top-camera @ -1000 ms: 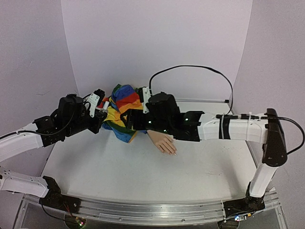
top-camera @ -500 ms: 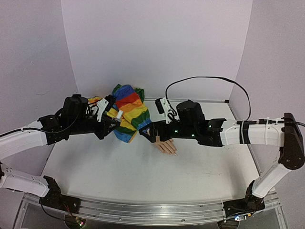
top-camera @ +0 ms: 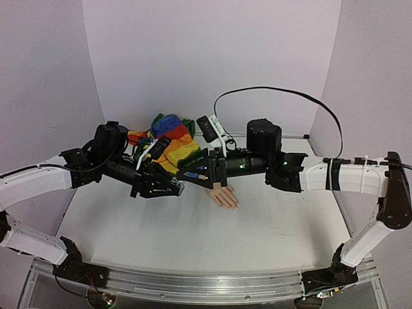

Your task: Paint the nails

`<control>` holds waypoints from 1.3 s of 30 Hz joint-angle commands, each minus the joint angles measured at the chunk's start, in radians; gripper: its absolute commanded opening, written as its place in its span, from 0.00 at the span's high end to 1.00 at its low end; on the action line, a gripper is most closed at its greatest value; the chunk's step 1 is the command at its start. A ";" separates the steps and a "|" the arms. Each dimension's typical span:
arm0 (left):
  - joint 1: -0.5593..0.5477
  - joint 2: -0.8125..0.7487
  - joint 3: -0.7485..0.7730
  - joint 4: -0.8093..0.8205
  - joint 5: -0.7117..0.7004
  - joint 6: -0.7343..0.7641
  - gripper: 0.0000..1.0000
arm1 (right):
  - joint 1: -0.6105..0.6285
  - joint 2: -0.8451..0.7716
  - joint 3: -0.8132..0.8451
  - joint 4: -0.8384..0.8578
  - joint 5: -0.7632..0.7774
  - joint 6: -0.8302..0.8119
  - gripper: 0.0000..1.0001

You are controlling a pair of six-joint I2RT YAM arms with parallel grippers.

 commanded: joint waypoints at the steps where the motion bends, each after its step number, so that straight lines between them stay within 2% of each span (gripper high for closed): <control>1: -0.009 -0.007 0.053 0.059 0.143 -0.013 1.00 | 0.002 0.016 0.058 0.112 -0.098 0.013 0.45; 5: -0.010 -0.013 0.053 0.061 0.149 -0.013 1.00 | 0.001 0.040 0.079 0.123 -0.123 0.028 0.59; 14: -0.011 -0.025 0.048 0.062 0.132 -0.012 1.00 | 0.009 0.088 0.098 0.152 -0.152 0.060 0.71; 18: -0.011 -0.035 0.043 0.063 0.069 -0.014 1.00 | 0.013 0.089 0.094 0.152 -0.134 0.057 0.77; 21: -0.010 -0.049 0.037 0.062 -0.078 -0.030 1.00 | 0.024 0.092 0.092 0.139 -0.093 0.042 0.83; 25: -0.009 -0.093 0.016 0.062 -0.352 -0.047 1.00 | 0.040 0.114 0.096 0.112 0.042 0.035 1.00; 28: -0.009 -0.122 -0.007 0.063 -0.630 -0.058 1.00 | 0.058 0.146 0.118 0.077 0.225 0.059 1.00; 32: -0.009 -0.145 -0.024 0.056 -1.042 -0.045 1.00 | 0.098 0.204 0.169 -0.059 0.668 0.182 1.00; 34: -0.009 -0.154 -0.035 0.049 -1.188 -0.044 1.00 | 0.117 0.242 0.212 -0.104 0.813 0.265 1.00; 37: -0.009 -0.153 -0.030 0.021 -1.301 -0.006 1.00 | 0.162 0.313 0.321 -0.177 0.968 0.359 1.00; 39: -0.009 -0.149 -0.017 0.000 -1.306 0.001 1.00 | 0.206 0.353 0.389 -0.182 1.036 0.378 1.00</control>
